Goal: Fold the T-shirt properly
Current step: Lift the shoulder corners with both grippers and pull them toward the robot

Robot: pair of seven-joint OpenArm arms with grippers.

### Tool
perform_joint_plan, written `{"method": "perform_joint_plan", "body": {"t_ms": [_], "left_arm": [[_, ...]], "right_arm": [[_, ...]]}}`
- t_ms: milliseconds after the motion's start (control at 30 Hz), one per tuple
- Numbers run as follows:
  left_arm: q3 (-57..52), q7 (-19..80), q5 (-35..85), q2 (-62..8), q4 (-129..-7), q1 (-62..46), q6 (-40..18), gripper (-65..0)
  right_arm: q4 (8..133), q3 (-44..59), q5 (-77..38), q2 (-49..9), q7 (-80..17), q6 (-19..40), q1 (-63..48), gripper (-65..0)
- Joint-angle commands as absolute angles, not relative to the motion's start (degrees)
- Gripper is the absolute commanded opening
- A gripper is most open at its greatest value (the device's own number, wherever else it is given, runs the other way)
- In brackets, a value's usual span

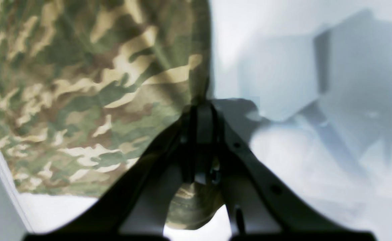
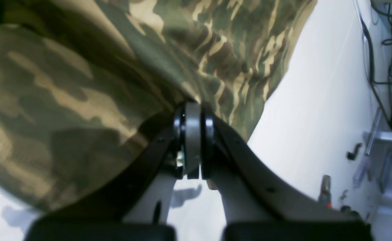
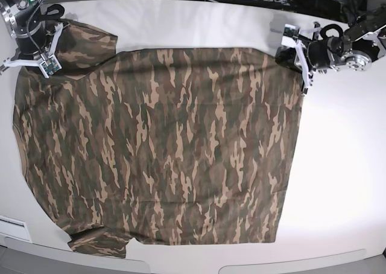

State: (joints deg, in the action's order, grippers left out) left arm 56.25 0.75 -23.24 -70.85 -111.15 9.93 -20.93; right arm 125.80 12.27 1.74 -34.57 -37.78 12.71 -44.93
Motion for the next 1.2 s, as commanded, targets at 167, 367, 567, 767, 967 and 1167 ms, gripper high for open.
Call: {"method": "perform_joint_plan", "body": {"t_ms": [167, 367, 567, 767, 967, 1167], "left_arm": [[55.8, 5.1, -27.0, -73.7, -117.6, 7.4, -15.4, -65.0], [55.8, 7.7, -26.9, -74.0, -121.2, 7.3, -14.3, -65.0], [55.8, 9.5, -26.3, -77.6, -126.0, 6.5, -14.3, -65.0], [55.8, 12.3, -26.3, -82.5, -132.0, -0.7, -14.3, -65.0], [55.8, 18.0, -27.8, -83.2, -133.8, -7.0, -11.8, -65.0], [55.7, 22.4, -37.7, -82.8, -133.8, -9.6, -4.0, -65.0]], "right_arm": [[132.1, 15.9, 2.1, -35.2, -39.3, 8.9, -53.9, -65.0], [135.0, 17.5, 2.7, -35.2, -40.0, 7.1, -61.6, -65.0], [135.0, 17.7, 5.1, -35.2, -40.2, 5.3, -67.2, -65.0], [135.0, 17.7, 6.5, -35.2, -40.2, 4.8, -70.9, -65.0], [135.0, 17.7, 6.6, -35.2, -41.7, 2.6, -74.3, -65.0], [135.0, 17.7, 14.8, -35.1, -40.8, -1.5, -75.0, -65.0]]}}
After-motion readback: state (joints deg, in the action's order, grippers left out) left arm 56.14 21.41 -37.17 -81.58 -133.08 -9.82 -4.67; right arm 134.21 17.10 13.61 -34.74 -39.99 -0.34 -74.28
